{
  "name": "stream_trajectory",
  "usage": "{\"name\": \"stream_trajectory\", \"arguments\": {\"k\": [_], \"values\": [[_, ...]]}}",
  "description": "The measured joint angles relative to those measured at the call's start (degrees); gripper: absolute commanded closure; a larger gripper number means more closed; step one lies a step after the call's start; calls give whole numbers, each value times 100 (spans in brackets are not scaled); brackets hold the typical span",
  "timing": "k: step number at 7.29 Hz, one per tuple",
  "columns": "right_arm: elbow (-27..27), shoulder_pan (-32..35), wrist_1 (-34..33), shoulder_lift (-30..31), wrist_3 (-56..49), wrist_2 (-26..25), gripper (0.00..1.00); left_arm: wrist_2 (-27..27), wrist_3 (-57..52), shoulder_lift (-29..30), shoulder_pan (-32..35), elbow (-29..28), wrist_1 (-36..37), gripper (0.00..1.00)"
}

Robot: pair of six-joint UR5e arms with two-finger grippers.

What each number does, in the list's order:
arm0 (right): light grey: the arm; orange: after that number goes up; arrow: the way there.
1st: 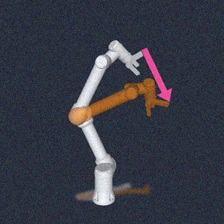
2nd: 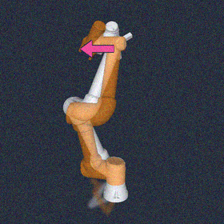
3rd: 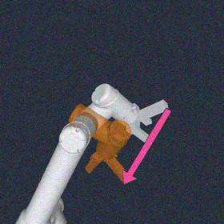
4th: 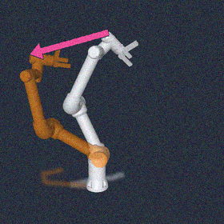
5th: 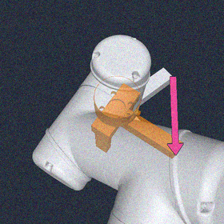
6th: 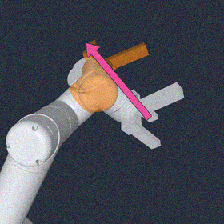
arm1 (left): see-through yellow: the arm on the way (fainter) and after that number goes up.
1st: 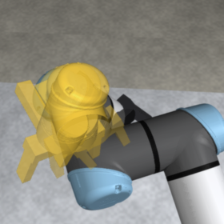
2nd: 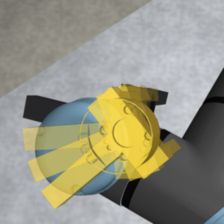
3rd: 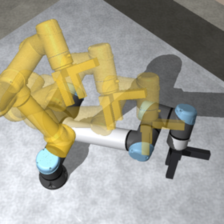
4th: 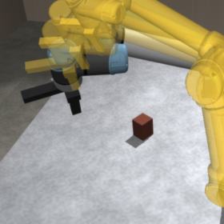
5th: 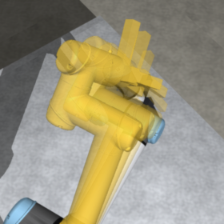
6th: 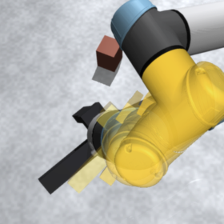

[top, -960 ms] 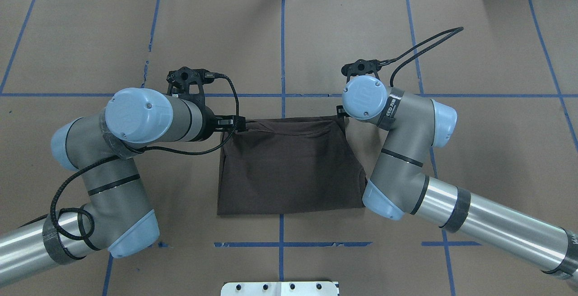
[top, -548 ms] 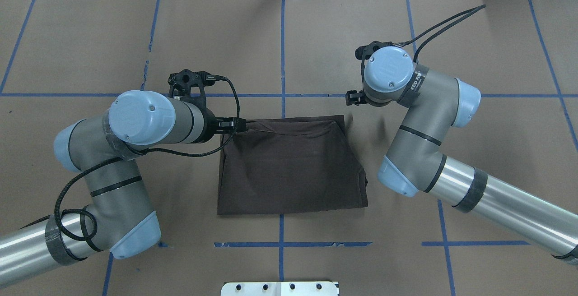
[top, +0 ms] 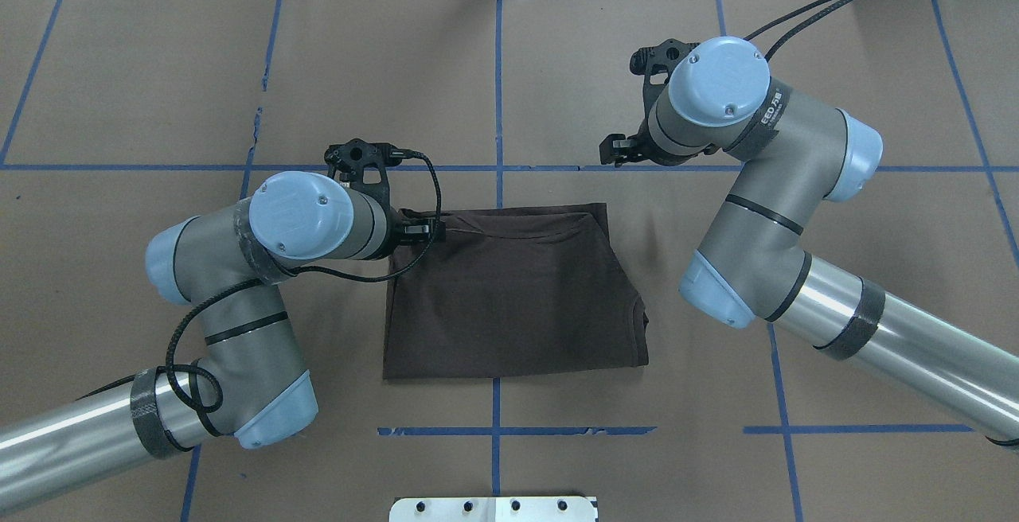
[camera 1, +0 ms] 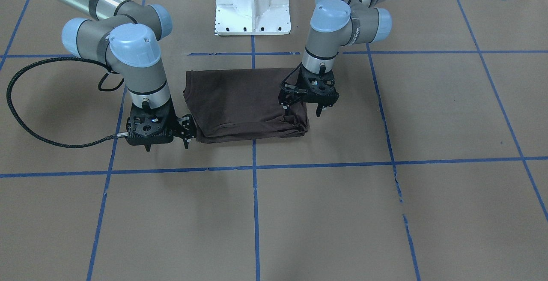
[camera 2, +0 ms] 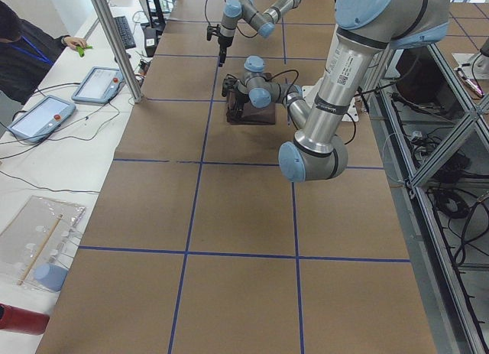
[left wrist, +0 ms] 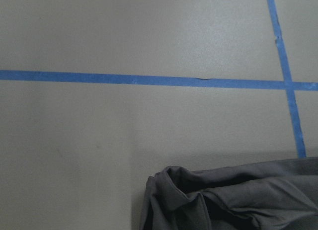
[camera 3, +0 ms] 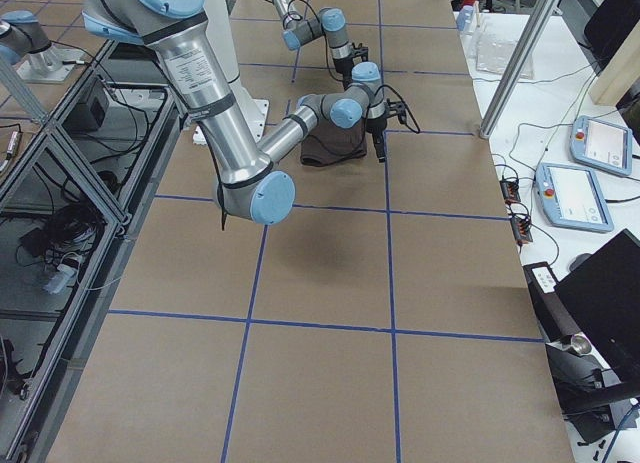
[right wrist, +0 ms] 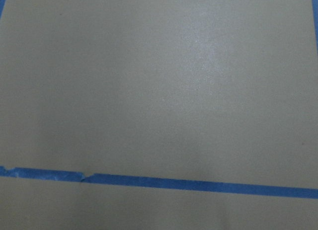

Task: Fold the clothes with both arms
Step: 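Release the shirt's far edge with the left gripper and lift it away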

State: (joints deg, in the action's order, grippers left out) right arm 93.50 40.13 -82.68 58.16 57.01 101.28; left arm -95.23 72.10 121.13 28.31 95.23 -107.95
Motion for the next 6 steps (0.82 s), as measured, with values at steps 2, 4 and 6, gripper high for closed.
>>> {"name": "stream_trajectory", "arguments": {"k": [2,4,6], "values": [[8,3,-2,2,2,5,0,-1,-5,35,-31,-56,-11,0],[10,2,-3,3,3,0,0,-10,-21,41,-75,-30,-20,0],[9,-4,-3,6,3,-3,0,-7,-40,42,-159,-29,-23,0]]}}
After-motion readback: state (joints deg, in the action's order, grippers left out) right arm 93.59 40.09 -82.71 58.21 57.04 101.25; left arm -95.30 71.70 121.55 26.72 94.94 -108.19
